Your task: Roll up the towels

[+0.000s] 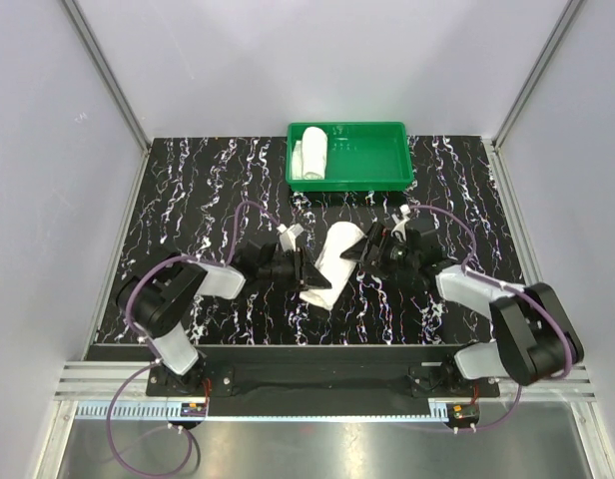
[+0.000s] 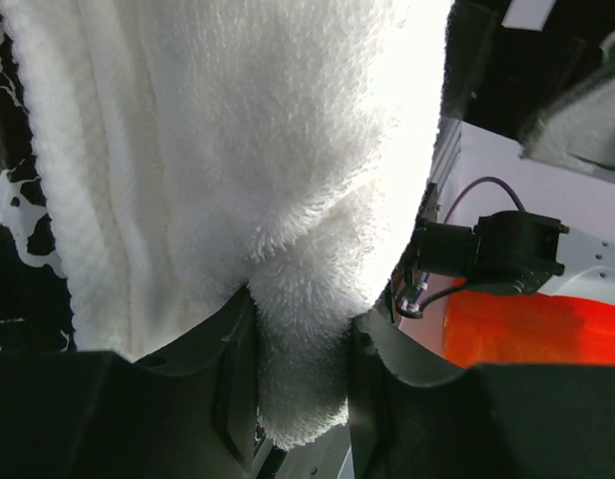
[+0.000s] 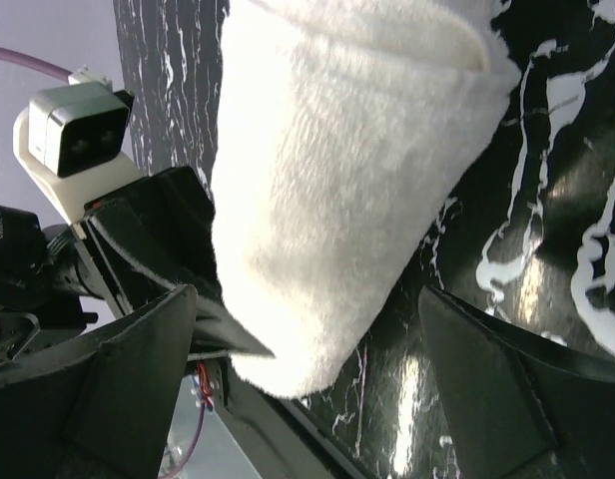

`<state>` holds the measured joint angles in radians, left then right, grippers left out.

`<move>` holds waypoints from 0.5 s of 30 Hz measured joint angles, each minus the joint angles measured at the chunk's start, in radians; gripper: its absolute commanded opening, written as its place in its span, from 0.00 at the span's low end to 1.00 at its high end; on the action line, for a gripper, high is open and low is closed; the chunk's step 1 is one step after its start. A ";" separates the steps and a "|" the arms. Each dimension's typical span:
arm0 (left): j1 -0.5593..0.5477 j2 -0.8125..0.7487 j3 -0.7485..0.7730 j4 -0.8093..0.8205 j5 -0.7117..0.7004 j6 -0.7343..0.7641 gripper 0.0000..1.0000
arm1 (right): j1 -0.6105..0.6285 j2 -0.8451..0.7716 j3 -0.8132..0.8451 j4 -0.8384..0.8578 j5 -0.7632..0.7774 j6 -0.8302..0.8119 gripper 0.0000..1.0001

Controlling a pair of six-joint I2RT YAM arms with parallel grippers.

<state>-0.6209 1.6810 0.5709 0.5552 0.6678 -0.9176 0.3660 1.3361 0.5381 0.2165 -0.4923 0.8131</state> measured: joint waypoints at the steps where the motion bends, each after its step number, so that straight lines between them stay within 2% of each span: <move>1: 0.005 0.014 0.003 0.014 0.018 -0.003 0.24 | 0.000 0.026 -0.001 0.032 0.001 0.005 1.00; 15: 0.064 0.154 0.064 0.084 0.211 -0.008 0.24 | 0.076 0.332 -0.011 0.395 0.029 0.085 1.00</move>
<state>-0.5568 1.8347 0.6353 0.6395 0.8791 -0.9257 0.4423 1.6676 0.5266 0.6117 -0.4633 0.8978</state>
